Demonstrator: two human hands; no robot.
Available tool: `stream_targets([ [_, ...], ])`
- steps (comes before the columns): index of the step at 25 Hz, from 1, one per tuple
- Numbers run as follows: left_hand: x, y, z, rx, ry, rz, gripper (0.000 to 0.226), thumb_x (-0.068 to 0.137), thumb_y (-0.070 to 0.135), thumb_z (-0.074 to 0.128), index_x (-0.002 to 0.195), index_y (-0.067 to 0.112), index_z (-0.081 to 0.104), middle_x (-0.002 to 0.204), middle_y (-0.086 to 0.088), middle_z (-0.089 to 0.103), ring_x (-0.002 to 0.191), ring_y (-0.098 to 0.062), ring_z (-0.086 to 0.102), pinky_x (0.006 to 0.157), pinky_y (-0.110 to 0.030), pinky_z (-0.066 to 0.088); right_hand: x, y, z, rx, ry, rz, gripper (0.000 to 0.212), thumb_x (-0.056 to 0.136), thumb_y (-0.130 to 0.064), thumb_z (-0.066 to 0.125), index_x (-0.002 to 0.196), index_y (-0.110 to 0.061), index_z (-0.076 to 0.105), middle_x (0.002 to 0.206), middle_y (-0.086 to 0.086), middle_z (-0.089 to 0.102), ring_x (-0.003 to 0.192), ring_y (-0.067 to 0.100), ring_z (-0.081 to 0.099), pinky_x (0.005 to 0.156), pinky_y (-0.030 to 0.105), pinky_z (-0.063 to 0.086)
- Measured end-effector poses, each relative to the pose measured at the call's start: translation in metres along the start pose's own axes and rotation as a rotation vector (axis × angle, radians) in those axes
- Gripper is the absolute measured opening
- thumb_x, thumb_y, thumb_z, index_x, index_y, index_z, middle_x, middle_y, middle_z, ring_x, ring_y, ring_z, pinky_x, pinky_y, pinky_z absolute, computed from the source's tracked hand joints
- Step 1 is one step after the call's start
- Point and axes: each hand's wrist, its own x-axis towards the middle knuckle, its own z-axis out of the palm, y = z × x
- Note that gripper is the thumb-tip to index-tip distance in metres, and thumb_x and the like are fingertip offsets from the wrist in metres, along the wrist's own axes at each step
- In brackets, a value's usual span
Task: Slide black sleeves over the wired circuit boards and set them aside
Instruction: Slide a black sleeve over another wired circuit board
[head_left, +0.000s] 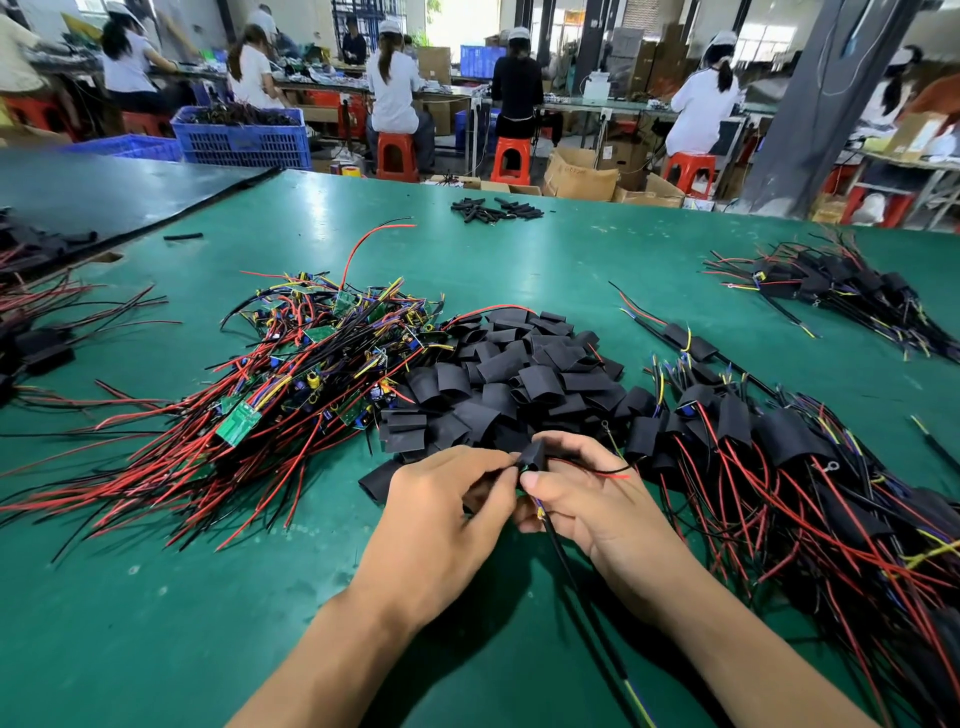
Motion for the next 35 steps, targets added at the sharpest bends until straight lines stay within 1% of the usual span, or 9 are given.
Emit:
stream_targets([
  [3, 0.001, 0.002, 0.004, -0.022, 0.025, -0.005, 0.009, 0.089, 0.019, 0.064, 0.092, 0.021, 0.073, 0.078, 0.011, 0.068, 0.069, -0.006, 0.063, 0.066, -0.024, 0.051, 0.001, -0.001, -0.001, -0.013, 0.003, 0.018, 0.049, 0.075, -0.008, 0.075, 0.120, -0.001, 0.055, 0.090, 0.017, 0.074, 0.065, 0.027, 0.069, 0.061, 0.032, 0.057],
  [7, 0.000, 0.002, 0.005, 0.005, 0.047, 0.014, 0.010, 0.092, 0.018, 0.062, 0.092, 0.018, 0.072, 0.075, 0.008, 0.063, 0.066, -0.008, 0.058, 0.063, -0.024, 0.048, 0.001, -0.001, 0.001, -0.035, 0.009, 0.031, 0.045, 0.074, -0.011, 0.078, 0.115, -0.004, 0.058, 0.085, 0.016, 0.073, 0.062, 0.028, 0.069, 0.060, 0.031, 0.057],
  [10, 0.001, -0.001, 0.002, 0.050, -0.013, 0.067, 0.013, 0.092, 0.019, 0.062, 0.099, 0.015, 0.073, 0.081, 0.006, 0.064, 0.066, -0.009, 0.058, 0.064, -0.029, 0.049, 0.001, -0.003, 0.000, -0.113, 0.039, 0.016, 0.048, 0.075, -0.011, 0.080, 0.116, -0.003, 0.057, 0.082, 0.013, 0.073, 0.061, 0.028, 0.069, 0.059, 0.030, 0.056],
  [17, 0.004, -0.006, -0.003, -0.006, -0.059, 0.073, 0.013, 0.090, 0.009, 0.070, 0.099, 0.017, 0.076, 0.085, 0.010, 0.069, 0.069, -0.008, 0.062, 0.064, -0.028, 0.051, -0.004, -0.007, 0.001, -0.267, 0.049, -0.024, 0.029, 0.089, -0.005, 0.069, 0.116, -0.005, 0.057, 0.081, 0.014, 0.074, 0.061, 0.029, 0.069, 0.060, 0.030, 0.055],
  [21, 0.002, -0.003, -0.002, 0.001, -0.047, 0.056, 0.013, 0.090, 0.014, 0.064, 0.097, 0.017, 0.074, 0.080, 0.010, 0.065, 0.068, -0.007, 0.059, 0.063, -0.019, 0.047, -0.006, -0.010, 0.004, -0.296, 0.042, -0.034, 0.027, 0.092, -0.005, 0.066, 0.117, -0.004, 0.056, 0.074, 0.015, 0.071, 0.058, 0.028, 0.067, 0.057, 0.027, 0.053],
  [26, 0.000, -0.001, 0.005, 0.072, -0.005, 0.047, 0.009, 0.093, 0.017, 0.060, 0.096, 0.016, 0.069, 0.079, 0.006, 0.060, 0.065, -0.012, 0.054, 0.062, -0.028, 0.046, -0.006, -0.009, 0.006, -0.277, 0.053, -0.001, 0.035, 0.087, -0.013, 0.075, 0.117, -0.006, 0.057, 0.077, 0.014, 0.072, 0.060, 0.029, 0.068, 0.060, 0.029, 0.056],
  [28, 0.000, -0.001, 0.007, 0.087, 0.008, 0.040, 0.008, 0.094, 0.017, 0.060, 0.097, 0.016, 0.067, 0.081, 0.006, 0.060, 0.068, -0.012, 0.053, 0.064, -0.027, 0.045, -0.006, -0.009, 0.006, -0.279, 0.053, 0.009, 0.041, 0.081, -0.022, 0.076, 0.116, -0.009, 0.058, 0.077, 0.015, 0.072, 0.060, 0.029, 0.069, 0.059, 0.027, 0.055],
  [31, 0.000, 0.000, 0.009, 0.063, 0.031, 0.016, 0.009, 0.094, 0.017, 0.058, 0.095, 0.016, 0.067, 0.081, 0.006, 0.061, 0.070, -0.010, 0.053, 0.065, -0.023, 0.043, -0.006, -0.008, 0.006, -0.286, 0.064, 0.009, 0.035, 0.087, -0.019, 0.075, 0.115, -0.009, 0.058, 0.075, 0.016, 0.072, 0.059, 0.029, 0.069, 0.056, 0.025, 0.053],
  [35, 0.002, -0.003, 0.002, 0.114, -0.040, 0.114, 0.010, 0.094, 0.017, 0.061, 0.099, 0.016, 0.070, 0.083, 0.004, 0.063, 0.070, -0.016, 0.058, 0.063, -0.031, 0.049, -0.006, -0.008, 0.004, -0.306, 0.080, 0.004, 0.037, 0.079, -0.026, 0.075, 0.110, -0.011, 0.060, 0.072, 0.015, 0.070, 0.056, 0.030, 0.068, 0.053, 0.026, 0.052],
])
